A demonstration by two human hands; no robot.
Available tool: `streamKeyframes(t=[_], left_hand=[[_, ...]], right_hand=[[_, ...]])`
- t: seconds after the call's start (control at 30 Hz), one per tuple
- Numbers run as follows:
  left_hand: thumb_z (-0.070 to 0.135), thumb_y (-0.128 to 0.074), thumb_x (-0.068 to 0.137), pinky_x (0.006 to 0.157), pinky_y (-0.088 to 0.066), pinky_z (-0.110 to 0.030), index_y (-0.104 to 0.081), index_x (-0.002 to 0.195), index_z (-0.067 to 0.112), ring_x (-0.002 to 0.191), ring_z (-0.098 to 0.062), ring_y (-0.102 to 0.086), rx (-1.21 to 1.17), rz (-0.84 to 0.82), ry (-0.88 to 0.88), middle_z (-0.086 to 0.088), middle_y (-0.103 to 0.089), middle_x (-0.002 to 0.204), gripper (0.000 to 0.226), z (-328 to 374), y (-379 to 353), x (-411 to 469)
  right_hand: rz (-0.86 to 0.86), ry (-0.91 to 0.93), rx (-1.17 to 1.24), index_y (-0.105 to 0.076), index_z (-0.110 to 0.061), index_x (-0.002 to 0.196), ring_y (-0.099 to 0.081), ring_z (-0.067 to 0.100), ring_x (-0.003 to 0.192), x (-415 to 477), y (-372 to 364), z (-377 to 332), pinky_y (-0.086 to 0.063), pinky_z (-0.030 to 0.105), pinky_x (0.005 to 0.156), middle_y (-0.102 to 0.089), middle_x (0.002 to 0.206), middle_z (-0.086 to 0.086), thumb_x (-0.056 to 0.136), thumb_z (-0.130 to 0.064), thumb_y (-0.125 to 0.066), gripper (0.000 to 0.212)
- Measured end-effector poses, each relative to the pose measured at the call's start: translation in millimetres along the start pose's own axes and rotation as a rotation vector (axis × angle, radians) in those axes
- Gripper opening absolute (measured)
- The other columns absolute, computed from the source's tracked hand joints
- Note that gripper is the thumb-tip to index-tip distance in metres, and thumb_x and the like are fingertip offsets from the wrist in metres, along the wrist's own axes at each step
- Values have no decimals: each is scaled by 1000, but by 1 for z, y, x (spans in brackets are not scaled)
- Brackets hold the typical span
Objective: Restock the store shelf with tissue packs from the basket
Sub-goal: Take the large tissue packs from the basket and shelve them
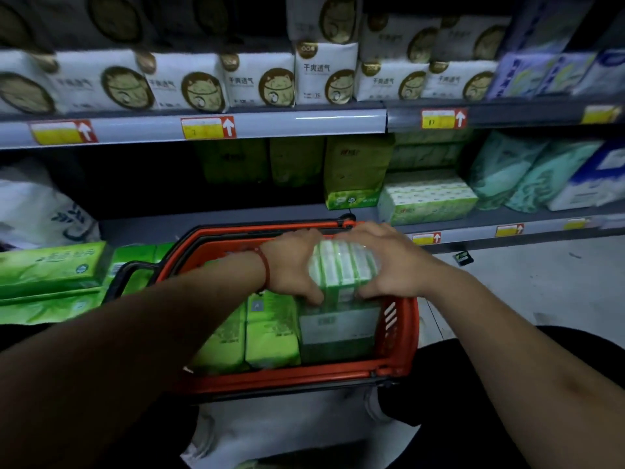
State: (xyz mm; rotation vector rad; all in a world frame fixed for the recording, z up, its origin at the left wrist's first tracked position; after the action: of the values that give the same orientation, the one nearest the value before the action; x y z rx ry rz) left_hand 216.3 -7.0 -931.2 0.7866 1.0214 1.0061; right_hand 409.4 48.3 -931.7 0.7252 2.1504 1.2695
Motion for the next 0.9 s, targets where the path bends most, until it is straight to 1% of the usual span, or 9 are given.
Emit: streamKeyframes(t=[0.1, 0.17, 0.23, 0.33, 0.43, 0.53, 0.7, 0.8, 0.9], left_hand=[[44, -96, 54, 77, -53, -27, -50, 129, 23, 94, -10, -63, -181, 75, 49, 7, -64, 112, 90, -13, 48, -10], [47, -97, 55, 82, -57, -29, -53, 129, 24, 93, -6, -66, -335, 135, 89, 11, -67, 109, 89, -28, 71, -21], [47, -95, 60, 90, -58, -35, -57, 129, 21, 97, -8, -69, -482, 190, 129, 9, -69, 111, 83, -45, 87, -34], [35, -93, 70, 74, -59, -21, -56, 135, 14, 87, -1, -72, -744, 271, 188, 5, -71, 110, 77, -79, 97, -52], [51, -97, 49, 84, -59, -29, -59, 137, 12, 99, -15, -75, -1011, 396, 253, -5, -74, 118, 104, -122, 94, -69], [55, -96, 37, 93, -57, -42, -74, 116, 10, 99, -26, -73, -1316, 496, 265, -13, -75, 117, 94, -160, 77, -84], [42, -81, 62, 81, -63, -42, -68, 129, 19, 105, -29, -74, -1630, 462, 279, -12, -73, 124, 72, -171, 60, -91], [46, -87, 58, 93, -56, -50, -62, 138, 24, 115, -34, -69, -1657, 395, 342, -12, -71, 130, 87, -167, 53, -89], [57, -71, 77, 95, -54, -54, -65, 134, 28, 112, -35, -69, -1715, 347, 426, -12, -73, 125, 65, -166, 46, -86]], right_hand=[[188, -107, 281, -30, -40, 158, -31, 18, 144, -1, 29, 1, -34, 51, 119, -29, 157, -11, 64, -55, -92, 113], [280, -233, 470, -29, -39, 157, -33, 22, 146, 2, 35, 2, -36, 53, 118, -27, 163, -6, 60, -70, -86, 117], [363, -349, 681, -39, -31, 154, -47, 22, 138, 8, 30, 4, -44, 50, 112, -41, 157, 0, 57, -78, -81, 115], [373, -523, 957, -56, -28, 139, -65, 21, 118, 18, 11, 8, -52, 48, 103, -61, 139, 0, 47, -87, -80, 112], [357, -652, 1175, -64, -25, 127, -68, 26, 108, 30, -3, 5, -54, 47, 94, -70, 123, 3, 70, -74, -78, 77], [396, -811, 1282, -62, -20, 131, -65, 31, 108, 39, -18, 7, -53, 46, 87, -68, 125, 9, 79, -73, -69, 74], [158, -531, 1754, -57, -34, 143, -65, 43, 121, 67, -25, -29, -48, 66, 104, -63, 139, 15, 74, -79, -70, 84], [227, -401, 1784, -66, -32, 135, -66, 37, 121, 76, -9, -47, -52, 61, 101, -71, 131, 11, 84, -72, -62, 64], [188, -410, 1706, -66, -34, 131, -68, 34, 118, 79, -1, -50, -51, 60, 100, -76, 122, 7, 84, -68, -64, 58]])
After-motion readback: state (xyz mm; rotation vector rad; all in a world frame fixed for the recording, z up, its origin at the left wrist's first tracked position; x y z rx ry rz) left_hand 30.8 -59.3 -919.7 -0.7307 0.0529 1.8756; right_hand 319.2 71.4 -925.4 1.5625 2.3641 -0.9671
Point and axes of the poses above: each hand's wrist, its own x-axis towards the middle knuckle, its own y-axis out of the back of the hand, z = x × y, the point moved 3 cm from there along x, towards the middle knuckle
